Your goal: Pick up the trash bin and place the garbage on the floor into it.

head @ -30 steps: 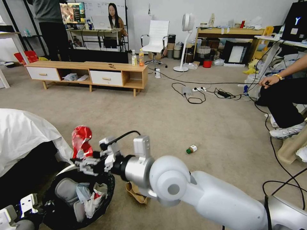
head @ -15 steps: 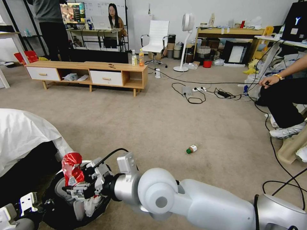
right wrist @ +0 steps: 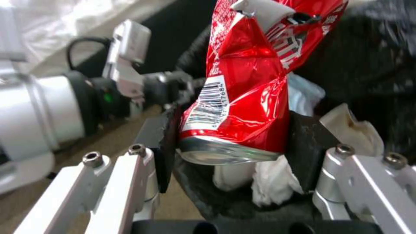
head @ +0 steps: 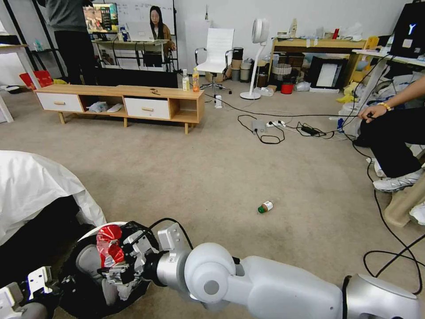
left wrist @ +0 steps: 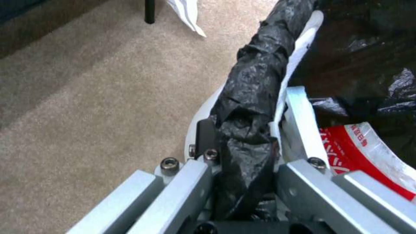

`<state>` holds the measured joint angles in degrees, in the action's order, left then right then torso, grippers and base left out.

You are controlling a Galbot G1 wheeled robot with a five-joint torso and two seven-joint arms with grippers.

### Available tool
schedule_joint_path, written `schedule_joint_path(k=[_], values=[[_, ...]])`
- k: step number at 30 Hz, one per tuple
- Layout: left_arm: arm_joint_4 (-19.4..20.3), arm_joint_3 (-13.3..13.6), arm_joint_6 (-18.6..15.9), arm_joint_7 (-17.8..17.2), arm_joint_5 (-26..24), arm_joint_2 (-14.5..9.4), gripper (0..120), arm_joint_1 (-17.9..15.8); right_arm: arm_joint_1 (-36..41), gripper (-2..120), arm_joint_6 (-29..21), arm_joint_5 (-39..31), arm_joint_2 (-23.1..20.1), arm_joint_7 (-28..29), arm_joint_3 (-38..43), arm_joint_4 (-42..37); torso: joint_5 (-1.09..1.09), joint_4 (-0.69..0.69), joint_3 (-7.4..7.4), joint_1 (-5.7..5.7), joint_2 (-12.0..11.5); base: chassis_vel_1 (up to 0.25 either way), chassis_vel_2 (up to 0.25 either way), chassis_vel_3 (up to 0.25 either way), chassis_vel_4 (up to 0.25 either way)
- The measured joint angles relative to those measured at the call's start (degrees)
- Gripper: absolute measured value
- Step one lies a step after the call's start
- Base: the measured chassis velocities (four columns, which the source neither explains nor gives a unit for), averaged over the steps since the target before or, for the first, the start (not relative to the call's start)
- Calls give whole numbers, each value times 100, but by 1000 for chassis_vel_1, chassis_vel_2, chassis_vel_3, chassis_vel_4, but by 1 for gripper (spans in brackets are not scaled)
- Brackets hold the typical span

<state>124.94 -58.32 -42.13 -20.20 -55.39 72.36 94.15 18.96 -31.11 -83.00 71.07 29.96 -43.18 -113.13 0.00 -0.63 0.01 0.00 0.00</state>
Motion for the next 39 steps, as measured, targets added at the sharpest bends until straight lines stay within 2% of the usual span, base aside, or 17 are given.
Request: schedule_joint_path(k=[8, 20, 22, 24, 25, 27, 30, 31, 32, 39], values=[[-4, 22, 0, 0, 2, 1, 1, -23, 167, 50, 0, 168, -128, 32, -52, 43, 0, 0, 0, 0, 0, 0, 0, 0, 0], [7, 2, 0, 0, -7, 2, 1, 19, 332, 51, -10, 462, -90, 23, -149, 261, 1, 0, 0, 0, 0, 0, 0, 0, 0], [8, 3, 0, 0, -6, 9, 1, 21, 334, 54, -10, 478, -78, 13, -148, 284, 0, 0, 0, 0, 0, 0, 0, 0, 0], [8, 20, 0, 2, -6, 29, 1, 19, 353, 69, -10, 519, -42, -20, -130, 384, 0, 0, 0, 0, 0, 0, 0, 0, 0], [8, 20, 0, 2, -6, 29, 1, 19, 353, 69, -10, 519, -42, -20, -130, 384, 0, 0, 0, 0, 0, 0, 0, 0, 0], [2, 29, 0, 2, -2, 31, 1, 14, 374, 79, -10, 532, -39, -37, -100, 420, 1, 0, 0, 0, 0, 0, 0, 0, 0], [-9, 34, 0, 3, 1, 34, 1, 10, 382, 84, -8, 535, -47, -48, -82, 420, 0, 0, 0, 0, 0, 0, 0, 0, 0], [-18, 40, 0, 4, 4, 39, 1, 4, 384, 92, -5, 537, -51, -57, -66, 420, 0, 0, 0, 0, 0, 0, 0, 0, 0], [-26, 45, 0, 5, 6, 44, 1, -3, 384, 95, -2, 540, -50, -61, -56, 425, 1, 0, 0, 0, 0, 0, 0, 0, 0], [-72, 55, 0, 11, 14, 52, 1, -23, 364, 100, 10, 539, -52, -74, 73, 394, 0, 0, 0, 0, 0, 0, 0, 0, 0]])
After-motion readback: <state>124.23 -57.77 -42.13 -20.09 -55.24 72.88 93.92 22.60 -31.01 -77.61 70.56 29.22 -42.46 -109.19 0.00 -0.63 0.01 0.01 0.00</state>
